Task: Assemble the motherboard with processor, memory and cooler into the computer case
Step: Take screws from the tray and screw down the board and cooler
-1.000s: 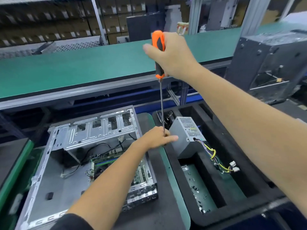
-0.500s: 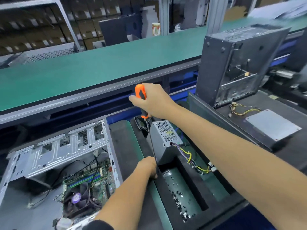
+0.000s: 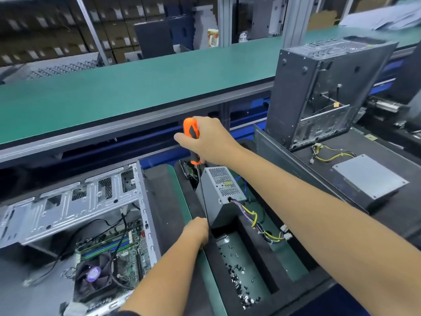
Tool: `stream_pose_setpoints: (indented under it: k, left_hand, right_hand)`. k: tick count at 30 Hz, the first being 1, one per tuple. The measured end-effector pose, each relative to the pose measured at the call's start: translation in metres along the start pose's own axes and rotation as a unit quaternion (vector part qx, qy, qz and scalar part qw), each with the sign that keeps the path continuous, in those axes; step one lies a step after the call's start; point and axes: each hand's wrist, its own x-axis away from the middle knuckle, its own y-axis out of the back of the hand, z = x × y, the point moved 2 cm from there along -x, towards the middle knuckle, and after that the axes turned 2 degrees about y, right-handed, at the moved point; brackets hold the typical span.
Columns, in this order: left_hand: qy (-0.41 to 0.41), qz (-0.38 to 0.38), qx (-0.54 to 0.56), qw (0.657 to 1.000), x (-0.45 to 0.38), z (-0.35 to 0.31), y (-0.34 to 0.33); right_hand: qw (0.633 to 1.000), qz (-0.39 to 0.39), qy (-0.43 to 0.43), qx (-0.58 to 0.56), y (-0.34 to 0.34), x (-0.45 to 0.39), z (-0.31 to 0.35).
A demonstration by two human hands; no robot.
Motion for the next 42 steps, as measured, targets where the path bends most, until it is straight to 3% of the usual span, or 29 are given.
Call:
stream_pose_setpoints:
  k: [7, 12, 18, 23, 25, 28, 32, 42]
  left_hand:
    - [-0.040, 0.029, 0.004, 0.999, 0.009, 0.001, 0.014]
    - [-0.100, -0.047, 0.127, 0.986, 0.023, 0.013, 0.056]
    - [-0.115, -0.159, 0.351, 0.916, 0.060, 0.065, 0.095]
    - [-0.100, -0.255, 0.519, 0.810, 0.094, 0.131, 0.091]
    - [-0.087, -0.289, 0.530, 0.793, 0.106, 0.159, 0.085]
    - [-0.073, -0.268, 0.555, 0.784, 0.118, 0.196, 0.065]
    - [-0.061, -0.229, 0.537, 0.809, 0.127, 0.225, 0.033]
    - [-0.024, -0.239, 0.515, 0.823, 0.117, 0.237, 0.005]
  right_hand:
    - [1.000, 0.020, 0.008, -0.006, -0.007, -0.003, 0.011]
    - [0.999, -0.006, 0.048, 0.017, -0.007, -0.018, 0.039]
    - [0.988, -0.089, 0.117, 0.052, -0.008, -0.058, 0.102]
    - [0.984, -0.111, 0.139, 0.012, -0.033, -0.078, 0.147]
    - [0.983, -0.107, 0.150, -0.022, -0.049, -0.082, 0.162]
    - [0.980, -0.098, 0.170, -0.039, -0.076, -0.085, 0.182]
    - [0.979, -0.069, 0.191, -0.021, -0.111, -0.084, 0.195]
    - [0.987, -0.019, 0.156, 0.016, -0.149, -0.071, 0.189]
